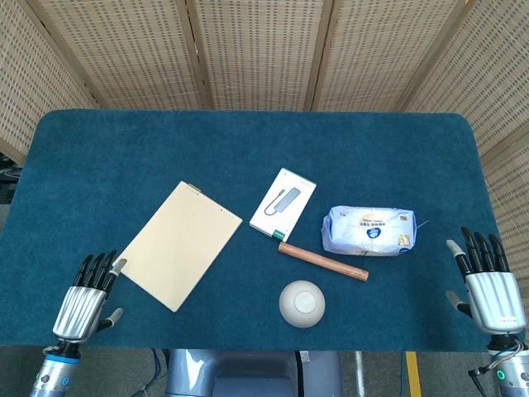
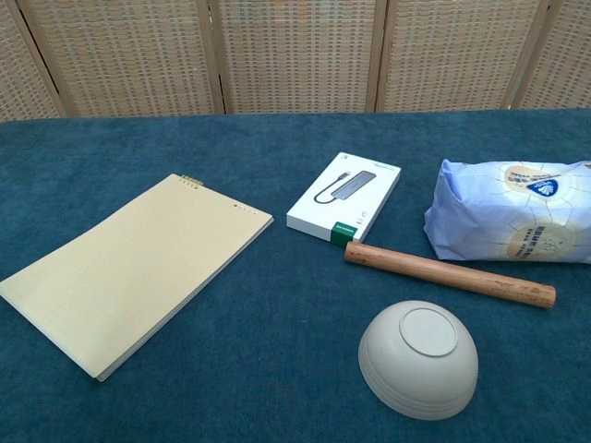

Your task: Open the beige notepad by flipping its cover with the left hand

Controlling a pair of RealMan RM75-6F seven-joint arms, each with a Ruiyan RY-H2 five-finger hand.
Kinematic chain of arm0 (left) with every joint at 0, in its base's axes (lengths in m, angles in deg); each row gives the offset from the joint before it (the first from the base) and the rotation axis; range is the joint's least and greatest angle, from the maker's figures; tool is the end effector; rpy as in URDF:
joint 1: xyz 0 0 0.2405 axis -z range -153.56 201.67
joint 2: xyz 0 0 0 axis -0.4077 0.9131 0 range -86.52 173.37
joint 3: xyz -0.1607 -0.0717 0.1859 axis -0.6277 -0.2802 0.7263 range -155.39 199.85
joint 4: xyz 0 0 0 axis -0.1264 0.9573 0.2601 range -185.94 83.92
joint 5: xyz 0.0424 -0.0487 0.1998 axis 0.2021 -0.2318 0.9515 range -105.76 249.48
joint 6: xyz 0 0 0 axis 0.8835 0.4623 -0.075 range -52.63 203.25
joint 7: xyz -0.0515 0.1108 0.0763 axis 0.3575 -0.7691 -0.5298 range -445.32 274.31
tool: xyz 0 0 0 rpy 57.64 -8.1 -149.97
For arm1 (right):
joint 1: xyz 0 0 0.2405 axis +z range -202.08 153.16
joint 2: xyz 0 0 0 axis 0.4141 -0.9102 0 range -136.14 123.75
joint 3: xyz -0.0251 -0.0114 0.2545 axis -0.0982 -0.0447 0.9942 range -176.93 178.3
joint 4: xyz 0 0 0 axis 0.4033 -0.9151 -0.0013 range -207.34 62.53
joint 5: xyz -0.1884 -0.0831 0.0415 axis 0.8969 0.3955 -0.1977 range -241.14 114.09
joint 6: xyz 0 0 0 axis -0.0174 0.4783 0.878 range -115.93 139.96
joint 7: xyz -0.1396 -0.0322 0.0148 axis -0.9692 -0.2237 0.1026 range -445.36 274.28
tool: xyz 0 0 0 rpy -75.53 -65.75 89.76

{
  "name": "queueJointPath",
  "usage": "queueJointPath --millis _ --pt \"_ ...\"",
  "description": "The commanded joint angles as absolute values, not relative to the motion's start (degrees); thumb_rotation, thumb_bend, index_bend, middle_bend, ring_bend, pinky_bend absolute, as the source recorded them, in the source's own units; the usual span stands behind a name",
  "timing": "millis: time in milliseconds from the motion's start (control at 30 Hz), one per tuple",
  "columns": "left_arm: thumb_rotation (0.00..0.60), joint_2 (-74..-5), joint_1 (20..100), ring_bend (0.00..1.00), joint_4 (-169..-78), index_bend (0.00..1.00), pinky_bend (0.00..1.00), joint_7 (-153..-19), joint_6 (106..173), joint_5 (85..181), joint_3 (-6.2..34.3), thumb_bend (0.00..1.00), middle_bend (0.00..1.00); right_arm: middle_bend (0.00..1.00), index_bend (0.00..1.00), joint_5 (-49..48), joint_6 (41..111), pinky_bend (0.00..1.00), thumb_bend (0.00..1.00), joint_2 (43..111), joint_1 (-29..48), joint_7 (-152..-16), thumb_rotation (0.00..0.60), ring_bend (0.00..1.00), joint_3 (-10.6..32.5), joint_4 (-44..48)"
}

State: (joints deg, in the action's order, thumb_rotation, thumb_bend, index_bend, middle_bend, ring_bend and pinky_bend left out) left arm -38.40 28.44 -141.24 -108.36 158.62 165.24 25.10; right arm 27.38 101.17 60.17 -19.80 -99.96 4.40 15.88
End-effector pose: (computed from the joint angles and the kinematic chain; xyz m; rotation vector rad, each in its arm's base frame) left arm -0.2665 0.1521 0.0443 -1.6295 -0.8098 -0.8291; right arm -0.3055 -0.1829 0.1594 1.4716 -0.5876 0.7834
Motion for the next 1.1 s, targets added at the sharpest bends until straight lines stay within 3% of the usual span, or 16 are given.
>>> queueJointPath --millis 33,533,1100 --pt "0.6 -38.95 29.1 0.0 -140.79 0.01 0.0 -109.3 157.47 164.95 25.05 0.22 0.0 0.0 0.14 27.31 101.09 0.0 0.1 60.15 -19.79 -99.85 0.6 0.0 4.4 15.96" --pt "0.6 -42.06 33.91 0.0 -140.57 0.02 0.0 -116.16 150.32 160.99 21.97 0.25 0.0 0.0 0.14 27.07 100.91 0.0 0.1 59.9 -19.76 -98.97 0.6 0.0 4.46 16.26" --pt "0.6 -43.97 37.24 0.0 -137.07 0.02 0.0 -118.85 146.01 157.74 21.57 0.25 0.0 0.0 0.14 26.71 100.64 0.0 0.1 59.71 -19.73 -98.08 0.6 0.0 4.53 16.6"
